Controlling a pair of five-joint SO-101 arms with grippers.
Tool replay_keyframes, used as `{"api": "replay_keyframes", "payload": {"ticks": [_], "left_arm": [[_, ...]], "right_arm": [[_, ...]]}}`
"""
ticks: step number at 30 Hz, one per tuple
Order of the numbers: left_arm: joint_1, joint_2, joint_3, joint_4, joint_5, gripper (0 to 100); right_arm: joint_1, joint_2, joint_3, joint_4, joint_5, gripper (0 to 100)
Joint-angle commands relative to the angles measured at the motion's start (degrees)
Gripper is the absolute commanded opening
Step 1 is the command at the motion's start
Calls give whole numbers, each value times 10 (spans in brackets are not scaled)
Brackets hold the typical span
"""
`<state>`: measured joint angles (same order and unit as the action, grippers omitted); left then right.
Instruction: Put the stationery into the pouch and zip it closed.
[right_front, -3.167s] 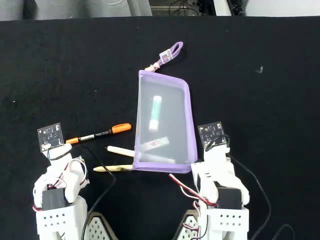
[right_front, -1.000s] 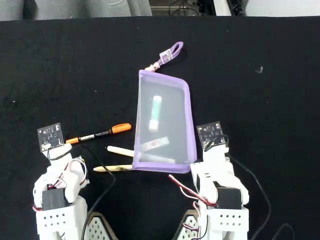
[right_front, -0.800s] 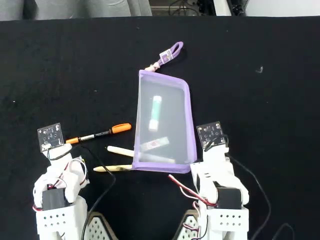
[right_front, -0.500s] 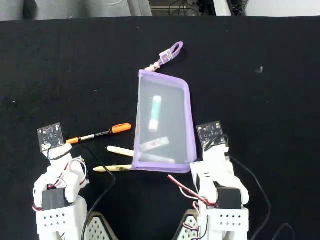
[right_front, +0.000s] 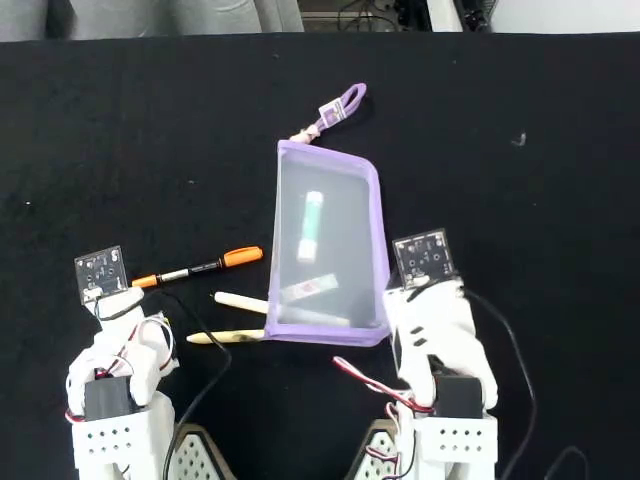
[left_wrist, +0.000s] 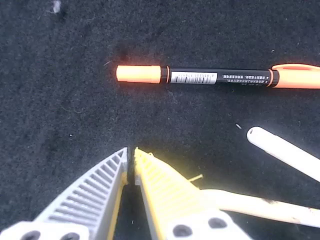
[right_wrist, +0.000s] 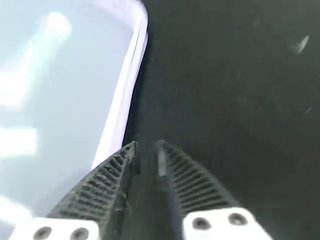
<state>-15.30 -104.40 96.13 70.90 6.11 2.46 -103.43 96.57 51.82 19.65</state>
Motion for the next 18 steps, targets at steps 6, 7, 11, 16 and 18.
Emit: {"api": "replay_keyframes", "payload": {"ticks": [6, 7, 11, 16, 18], "left_arm": [[2, 3, 13, 2, 3, 30], [2, 3, 13, 2, 3, 30], [2, 3, 13, 2, 3, 30], [2, 3, 13, 2, 3, 30], [2, 3, 13, 2, 3, 30]], "right_arm": [[-8, -42, -78, -69, -53, 203], [-9, -42, -93, -67, -62, 205], [-50, -40, -145, -67, -74, 205], [-158, 22, -226, -50, -91, 205], [-190, 82, -275, -50, -126, 205]]}}
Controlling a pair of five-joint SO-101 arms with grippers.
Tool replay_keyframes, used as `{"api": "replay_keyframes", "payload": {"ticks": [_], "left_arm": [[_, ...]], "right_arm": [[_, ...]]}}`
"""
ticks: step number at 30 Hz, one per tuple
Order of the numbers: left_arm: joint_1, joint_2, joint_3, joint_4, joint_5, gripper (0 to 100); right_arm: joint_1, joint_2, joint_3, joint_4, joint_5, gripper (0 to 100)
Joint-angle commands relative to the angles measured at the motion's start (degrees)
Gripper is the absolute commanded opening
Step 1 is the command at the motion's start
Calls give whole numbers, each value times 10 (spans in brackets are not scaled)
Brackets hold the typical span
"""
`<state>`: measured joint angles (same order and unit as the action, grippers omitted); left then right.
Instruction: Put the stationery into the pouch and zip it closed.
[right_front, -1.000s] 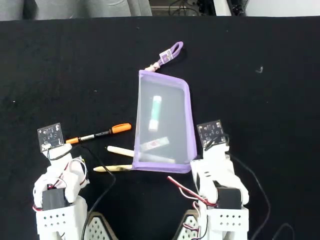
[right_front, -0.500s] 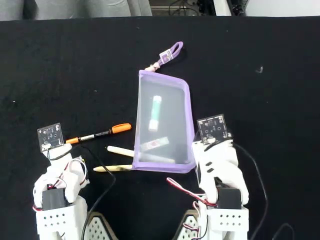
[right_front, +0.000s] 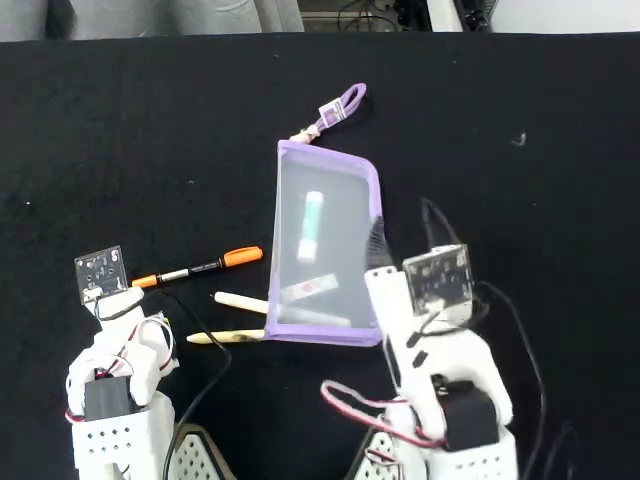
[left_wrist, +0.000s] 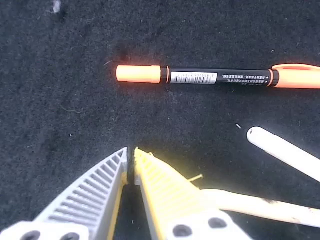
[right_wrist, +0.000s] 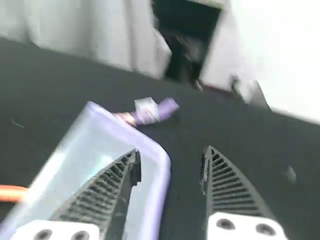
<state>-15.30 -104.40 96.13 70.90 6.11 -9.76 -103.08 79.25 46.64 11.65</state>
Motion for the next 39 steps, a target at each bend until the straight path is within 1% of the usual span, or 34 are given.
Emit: {"api": "replay_keyframes", "payload": {"ticks": [1, 4, 10, 17, 20, 32, 39], "left_arm": [[2, 3, 13, 2, 3, 30], [2, 3, 13, 2, 3, 30], [2, 3, 13, 2, 3, 30], [2, 3, 13, 2, 3, 30], [2, 3, 13, 2, 3, 30], [2, 3, 13, 2, 3, 30], [2, 3, 13, 2, 3, 30]], "right_arm": [[-79, 115, -130, 0, -59, 205], [-99, 237, -222, -10, -83, 205], [-102, 487, -388, -53, -129, 204], [-102, 734, -576, -64, -245, 202], [-102, 829, -646, -63, -280, 202], [-105, 1178, -903, -68, -348, 201], [-112, 1382, -1089, -67, -345, 201]]}}
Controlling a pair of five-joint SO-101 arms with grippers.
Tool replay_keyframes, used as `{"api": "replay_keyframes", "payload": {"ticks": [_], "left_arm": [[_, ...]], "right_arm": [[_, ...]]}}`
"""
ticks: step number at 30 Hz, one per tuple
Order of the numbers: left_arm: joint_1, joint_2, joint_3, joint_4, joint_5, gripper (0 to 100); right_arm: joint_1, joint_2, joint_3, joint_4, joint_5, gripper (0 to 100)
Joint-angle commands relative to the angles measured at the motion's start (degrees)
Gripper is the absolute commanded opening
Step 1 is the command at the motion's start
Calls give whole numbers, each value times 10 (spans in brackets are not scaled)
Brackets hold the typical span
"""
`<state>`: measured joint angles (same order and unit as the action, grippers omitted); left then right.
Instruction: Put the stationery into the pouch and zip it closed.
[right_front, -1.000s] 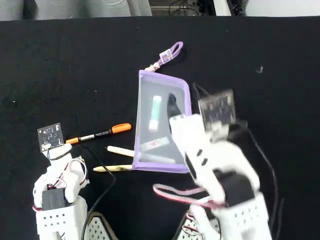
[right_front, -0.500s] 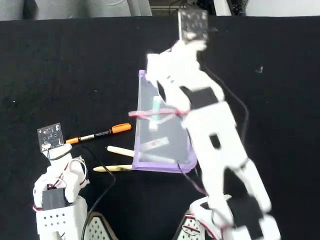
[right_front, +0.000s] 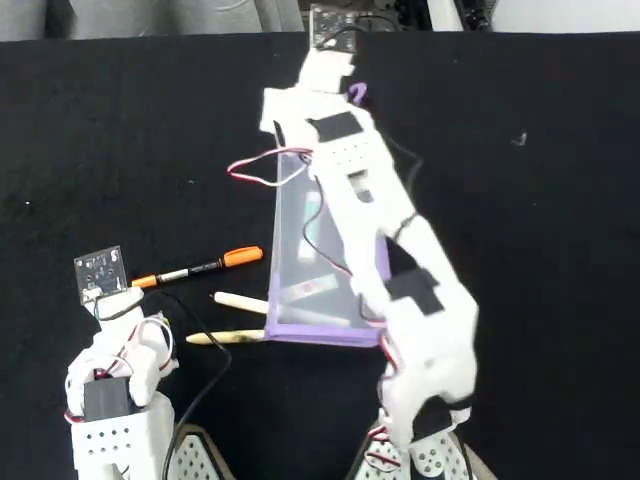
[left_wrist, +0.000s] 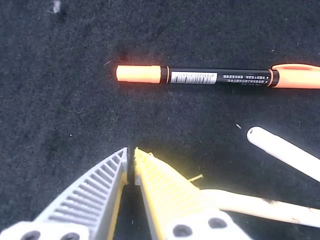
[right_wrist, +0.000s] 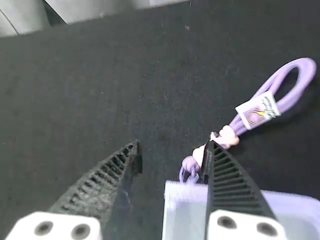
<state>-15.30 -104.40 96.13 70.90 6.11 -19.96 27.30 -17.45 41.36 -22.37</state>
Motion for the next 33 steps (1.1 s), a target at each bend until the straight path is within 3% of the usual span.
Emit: {"api": "replay_keyframes", "payload": {"ticks": [1, 7, 11, 21, 28, 33], "left_arm": [[2, 3, 13, 2, 3, 30], [2, 3, 13, 2, 3, 30], [2, 3, 13, 2, 3, 30], [2, 3, 13, 2, 3, 30], [2, 3, 13, 2, 3, 30], [2, 3, 13, 2, 3, 30]], "right_arm": [[-10, 105, -147, -13, -4, 201], [-8, 228, -271, 34, 9, 201], [-11, 273, -347, 156, 45, 201], [-11, 334, -552, 452, 47, 201], [-9, 367, -688, 505, 45, 201], [-11, 426, -699, 475, 45, 201]]}}
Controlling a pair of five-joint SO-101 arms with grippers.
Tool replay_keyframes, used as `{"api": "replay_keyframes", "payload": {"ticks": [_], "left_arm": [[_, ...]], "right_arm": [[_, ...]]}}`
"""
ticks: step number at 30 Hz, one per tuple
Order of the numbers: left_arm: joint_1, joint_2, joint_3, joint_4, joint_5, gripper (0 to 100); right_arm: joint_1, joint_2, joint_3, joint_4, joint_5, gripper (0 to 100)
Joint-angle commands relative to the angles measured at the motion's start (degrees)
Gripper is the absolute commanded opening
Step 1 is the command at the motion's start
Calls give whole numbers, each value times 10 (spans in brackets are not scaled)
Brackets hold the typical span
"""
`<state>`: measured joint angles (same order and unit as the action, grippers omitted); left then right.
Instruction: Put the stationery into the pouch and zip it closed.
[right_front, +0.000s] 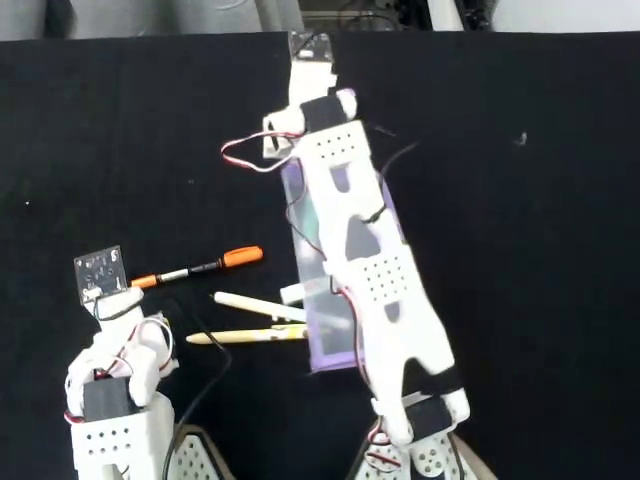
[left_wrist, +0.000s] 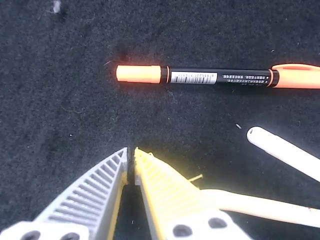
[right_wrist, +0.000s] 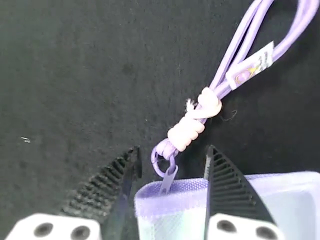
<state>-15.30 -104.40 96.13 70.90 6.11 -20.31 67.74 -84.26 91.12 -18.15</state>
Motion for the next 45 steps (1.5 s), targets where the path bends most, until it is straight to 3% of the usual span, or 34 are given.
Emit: {"api": "replay_keyframes", "payload": {"ticks": [1, 9, 15, 27, 40, 45], "left_arm": [[2, 3, 13, 2, 3, 30], [2, 3, 13, 2, 3, 30], [2, 3, 13, 2, 3, 30], [2, 3, 13, 2, 3, 30], [2, 3, 13, 2, 3, 30], [2, 3, 13, 2, 3, 30]], "right_arm": [[-5, 34, -31, -33, 3, 201], [4, 62, -33, -68, 5, 198], [4, 57, -33, -66, 6, 14], [5, 34, -120, -41, 6, 11], [40, -160, -91, -41, 6, 11], [47, -209, -91, -91, 30, 11]]}}
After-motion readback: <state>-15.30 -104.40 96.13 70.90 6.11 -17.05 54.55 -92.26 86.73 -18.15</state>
